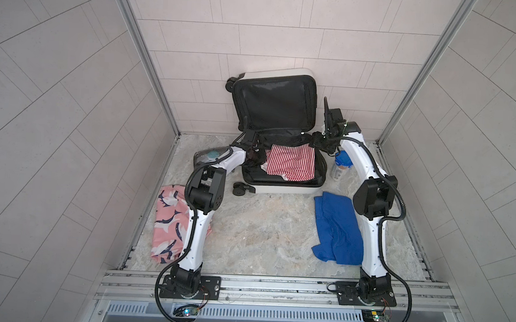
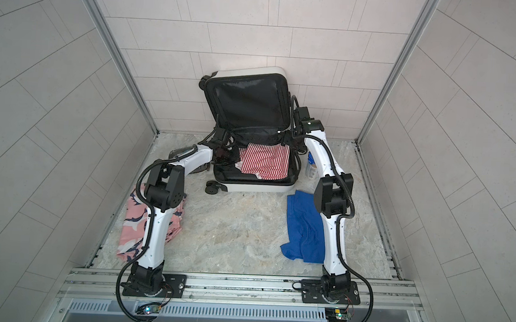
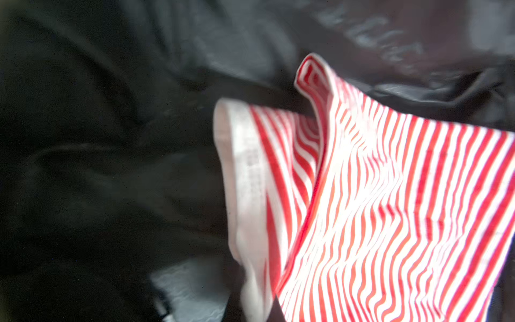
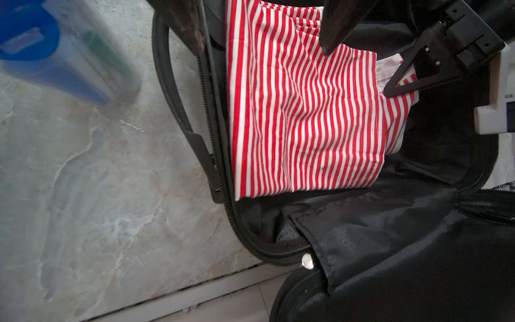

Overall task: Pack the luggage
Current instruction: 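Raise both grippers out of the suitcase and draw them back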

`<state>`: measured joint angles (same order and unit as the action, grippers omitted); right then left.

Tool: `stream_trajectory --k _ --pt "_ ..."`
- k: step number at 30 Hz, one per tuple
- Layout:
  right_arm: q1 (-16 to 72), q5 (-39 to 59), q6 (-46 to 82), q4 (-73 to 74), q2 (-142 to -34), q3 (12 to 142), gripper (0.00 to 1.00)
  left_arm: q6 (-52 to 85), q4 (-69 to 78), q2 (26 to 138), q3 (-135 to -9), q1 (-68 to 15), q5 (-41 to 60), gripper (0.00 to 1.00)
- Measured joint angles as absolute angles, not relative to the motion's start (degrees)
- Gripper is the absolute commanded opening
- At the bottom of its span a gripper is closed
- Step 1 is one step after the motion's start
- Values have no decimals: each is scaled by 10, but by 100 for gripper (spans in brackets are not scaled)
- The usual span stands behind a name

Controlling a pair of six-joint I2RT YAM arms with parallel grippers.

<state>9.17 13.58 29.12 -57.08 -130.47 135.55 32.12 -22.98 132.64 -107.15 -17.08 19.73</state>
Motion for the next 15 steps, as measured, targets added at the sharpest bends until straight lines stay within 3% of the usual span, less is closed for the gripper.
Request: stream_trajectory --k 15 --pt "98 148 289 -573 -1298 1380 68 315 -224 1313 -1048 -169 199 0"
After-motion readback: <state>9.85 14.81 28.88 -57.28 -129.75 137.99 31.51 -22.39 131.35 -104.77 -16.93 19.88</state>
